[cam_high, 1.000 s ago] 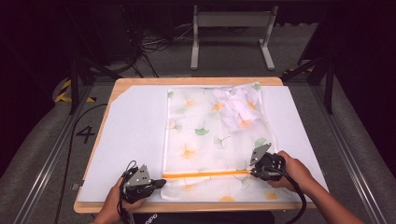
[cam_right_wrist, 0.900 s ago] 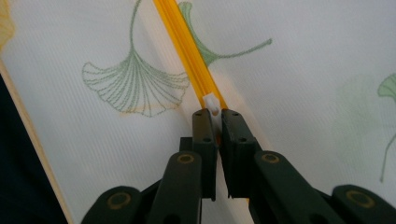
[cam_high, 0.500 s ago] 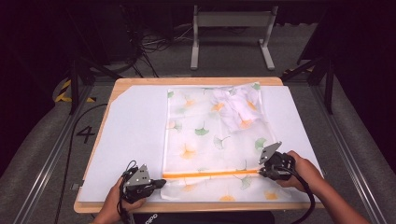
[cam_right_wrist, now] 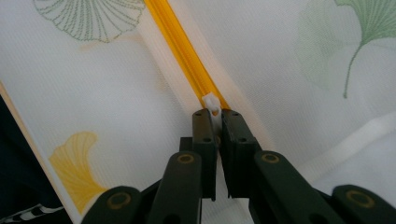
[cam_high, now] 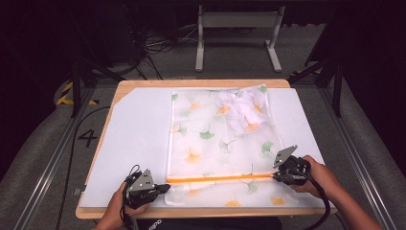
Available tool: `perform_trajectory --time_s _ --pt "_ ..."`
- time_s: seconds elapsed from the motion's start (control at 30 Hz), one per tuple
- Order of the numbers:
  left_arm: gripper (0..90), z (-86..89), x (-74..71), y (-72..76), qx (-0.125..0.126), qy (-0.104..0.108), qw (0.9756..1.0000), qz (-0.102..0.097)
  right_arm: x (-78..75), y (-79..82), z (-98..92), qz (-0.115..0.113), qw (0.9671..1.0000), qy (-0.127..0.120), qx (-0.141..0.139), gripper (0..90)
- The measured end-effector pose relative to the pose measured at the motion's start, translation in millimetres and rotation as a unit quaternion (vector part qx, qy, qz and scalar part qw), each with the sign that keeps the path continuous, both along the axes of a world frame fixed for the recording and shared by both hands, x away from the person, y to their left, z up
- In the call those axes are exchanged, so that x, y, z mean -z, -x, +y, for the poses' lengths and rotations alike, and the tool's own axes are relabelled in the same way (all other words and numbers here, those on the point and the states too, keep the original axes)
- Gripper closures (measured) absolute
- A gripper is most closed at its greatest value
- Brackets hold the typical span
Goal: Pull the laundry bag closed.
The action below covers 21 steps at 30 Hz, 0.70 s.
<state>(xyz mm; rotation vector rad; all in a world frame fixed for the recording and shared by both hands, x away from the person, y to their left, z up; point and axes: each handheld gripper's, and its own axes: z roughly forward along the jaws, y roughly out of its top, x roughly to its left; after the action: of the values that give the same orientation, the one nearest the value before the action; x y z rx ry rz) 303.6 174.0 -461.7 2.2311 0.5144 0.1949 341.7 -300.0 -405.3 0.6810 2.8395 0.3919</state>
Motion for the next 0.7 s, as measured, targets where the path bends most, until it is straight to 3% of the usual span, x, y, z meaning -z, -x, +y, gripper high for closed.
perform_trajectory --time_s 0.7 --pt "90.0 0.3 0.2 -0.5 0.000 0.002 1.0000 0.002 -3.3 2.1 -25.7 -0.005 0.9996 -0.005 0.026 84.6"
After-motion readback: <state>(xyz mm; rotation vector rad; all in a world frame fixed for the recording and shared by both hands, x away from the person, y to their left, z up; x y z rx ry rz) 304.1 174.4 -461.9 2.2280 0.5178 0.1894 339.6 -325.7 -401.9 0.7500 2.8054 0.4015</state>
